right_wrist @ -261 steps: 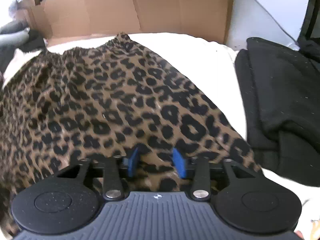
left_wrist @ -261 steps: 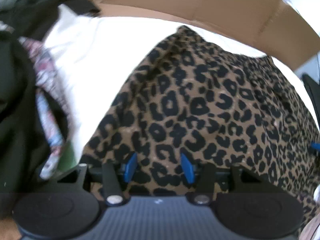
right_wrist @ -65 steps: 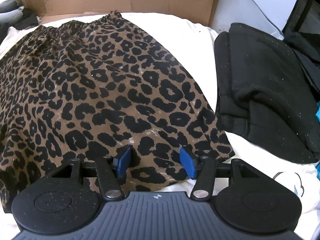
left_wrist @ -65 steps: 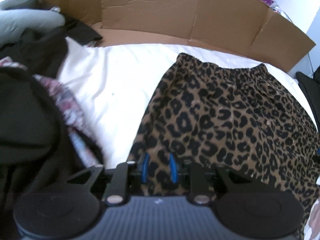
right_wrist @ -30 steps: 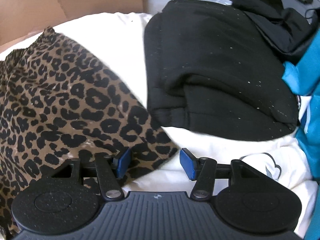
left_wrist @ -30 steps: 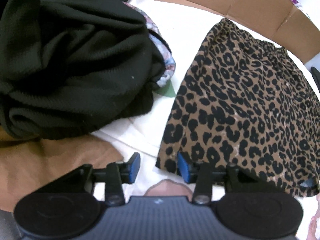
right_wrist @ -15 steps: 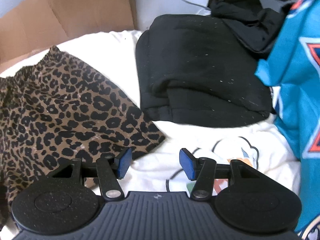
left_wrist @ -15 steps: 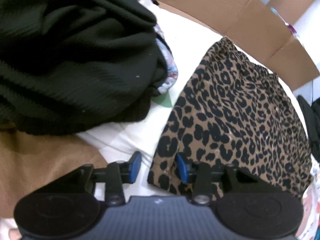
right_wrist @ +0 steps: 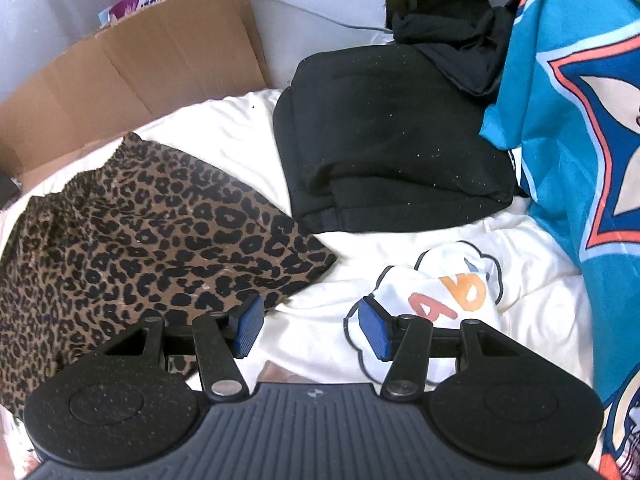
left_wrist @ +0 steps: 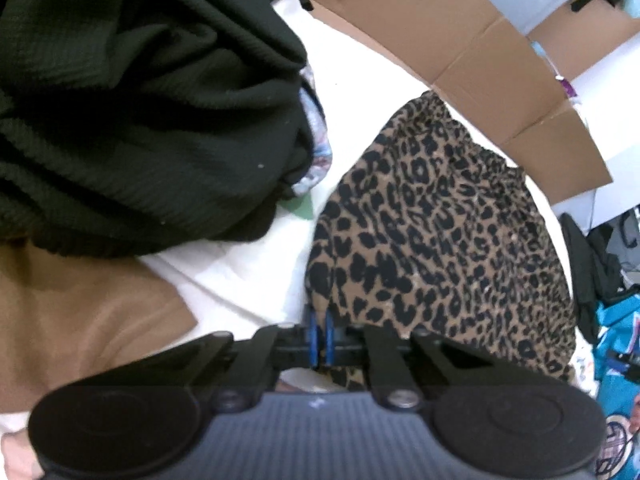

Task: Fold clothes
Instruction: 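Grasp the skirt side edge with the left tool and lift it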

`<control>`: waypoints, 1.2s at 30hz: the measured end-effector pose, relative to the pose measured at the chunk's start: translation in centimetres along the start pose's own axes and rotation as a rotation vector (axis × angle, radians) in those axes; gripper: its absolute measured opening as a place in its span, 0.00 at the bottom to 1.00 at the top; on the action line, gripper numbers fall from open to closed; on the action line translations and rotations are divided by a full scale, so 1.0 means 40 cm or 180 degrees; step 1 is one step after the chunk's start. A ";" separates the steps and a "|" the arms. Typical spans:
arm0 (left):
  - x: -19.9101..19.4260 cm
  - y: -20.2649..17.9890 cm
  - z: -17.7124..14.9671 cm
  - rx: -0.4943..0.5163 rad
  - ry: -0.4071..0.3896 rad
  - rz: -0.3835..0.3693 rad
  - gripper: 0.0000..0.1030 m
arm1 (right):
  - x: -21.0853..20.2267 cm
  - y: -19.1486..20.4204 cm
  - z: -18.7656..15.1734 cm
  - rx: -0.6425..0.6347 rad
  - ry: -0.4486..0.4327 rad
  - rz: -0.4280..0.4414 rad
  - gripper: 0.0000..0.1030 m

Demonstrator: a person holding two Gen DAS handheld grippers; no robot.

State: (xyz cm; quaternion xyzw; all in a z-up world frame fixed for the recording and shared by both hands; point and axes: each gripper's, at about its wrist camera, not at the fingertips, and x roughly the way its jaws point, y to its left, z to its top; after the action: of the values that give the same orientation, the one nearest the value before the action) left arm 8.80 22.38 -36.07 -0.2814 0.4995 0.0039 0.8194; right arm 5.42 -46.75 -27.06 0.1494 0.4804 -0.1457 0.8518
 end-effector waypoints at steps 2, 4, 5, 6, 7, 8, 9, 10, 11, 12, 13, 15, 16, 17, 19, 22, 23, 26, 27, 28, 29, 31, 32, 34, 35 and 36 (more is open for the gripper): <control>0.012 -0.002 -0.001 0.0032 0.0049 -0.0018 0.06 | -0.005 0.004 -0.009 -0.0005 0.0012 0.0019 0.57; 0.032 0.002 -0.002 0.0088 0.0145 -0.0014 0.06 | -0.002 0.009 -0.019 -0.0042 0.0052 0.0015 0.57; 0.040 0.005 -0.001 0.0113 0.0182 -0.0006 0.07 | 0.000 0.011 -0.023 -0.0060 0.0079 0.0011 0.57; 0.046 0.012 0.000 0.0104 0.0197 0.0015 0.11 | 0.002 0.014 -0.026 -0.0062 0.0108 -0.0001 0.57; 0.052 0.021 0.001 0.0070 0.0205 0.0042 0.16 | 0.004 0.018 -0.027 -0.0072 0.0134 -0.0014 0.57; 0.056 0.029 0.001 0.0033 0.0207 0.0046 0.16 | 0.003 0.023 -0.026 -0.0094 0.0140 -0.0018 0.57; 0.059 0.037 0.000 -0.0007 0.0202 0.0028 0.17 | 0.000 0.029 -0.024 -0.0126 0.0134 -0.0016 0.57; 0.061 0.042 -0.002 -0.0032 0.0198 0.0012 0.18 | -0.002 0.034 -0.022 -0.0154 0.0127 -0.0013 0.57; 0.064 0.045 -0.004 -0.0045 0.0195 -0.0001 0.18 | -0.003 0.040 -0.020 -0.0180 0.0120 -0.0009 0.57; 0.065 0.048 -0.007 -0.0058 0.0188 -0.0021 0.18 | -0.003 0.045 -0.018 -0.0196 0.0121 0.0001 0.57; 0.065 0.053 -0.010 -0.0083 0.0182 -0.0057 0.16 | -0.002 0.051 -0.017 -0.0217 0.0130 0.0016 0.57; 0.064 0.065 -0.014 -0.0175 0.0191 -0.0150 0.13 | -0.002 0.063 -0.015 -0.0266 0.0150 0.0061 0.57; 0.061 0.072 -0.016 -0.0220 0.0207 -0.0185 0.09 | -0.003 0.069 -0.015 -0.0291 0.0157 0.0099 0.57; 0.056 0.075 -0.016 -0.0234 0.0215 -0.0205 0.09 | -0.005 0.075 -0.016 -0.0308 0.0154 0.0123 0.57; 0.046 0.080 -0.016 -0.0259 0.0226 -0.0242 0.06 | -0.009 0.086 -0.017 -0.0341 0.0147 0.0169 0.57; 0.023 0.069 -0.008 -0.0246 0.0206 -0.0279 0.05 | -0.018 0.096 -0.018 -0.0365 0.0102 0.0190 0.58; 0.014 0.061 -0.004 -0.0219 0.0211 -0.0293 0.04 | -0.020 0.096 -0.017 -0.0362 0.0083 0.0198 0.58; -0.010 0.030 0.015 -0.0116 0.0251 -0.0361 0.04 | -0.025 0.094 -0.013 -0.0305 0.0056 0.0284 0.58; -0.018 0.017 0.021 -0.0083 0.0259 -0.0378 0.04 | -0.026 0.094 -0.014 -0.0293 0.0047 0.0303 0.58; -0.026 0.003 0.028 -0.0048 0.0265 -0.0388 0.04 | -0.028 0.096 -0.015 -0.0299 0.0042 0.0317 0.58; -0.033 -0.011 0.034 -0.0015 0.0268 -0.0389 0.04 | -0.029 0.100 -0.016 -0.0317 0.0033 0.0315 0.58; -0.045 -0.040 0.043 0.0052 0.0264 -0.0364 0.04 | -0.032 0.105 -0.018 -0.0338 0.0008 0.0321 0.58; -0.051 -0.059 0.046 0.0089 0.0265 -0.0358 0.04 | -0.034 0.107 -0.019 -0.0327 -0.0010 0.0342 0.58; -0.060 -0.099 0.052 0.0173 0.0287 -0.0340 0.04 | -0.039 0.110 -0.020 -0.0310 -0.0048 0.0383 0.58; -0.064 -0.121 0.053 0.0222 0.0305 -0.0333 0.04 | -0.040 0.115 -0.022 -0.0334 -0.0069 0.0394 0.58; -0.065 -0.142 0.055 0.0268 0.0327 -0.0324 0.04 | -0.041 0.121 -0.024 -0.0360 -0.0089 0.0407 0.58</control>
State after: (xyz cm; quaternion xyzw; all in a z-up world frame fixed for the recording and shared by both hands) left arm 10.93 19.32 -30.58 -0.2715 0.5256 -0.0733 0.8029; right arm 5.74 -41.78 -25.56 0.1293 0.4655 -0.0656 0.8731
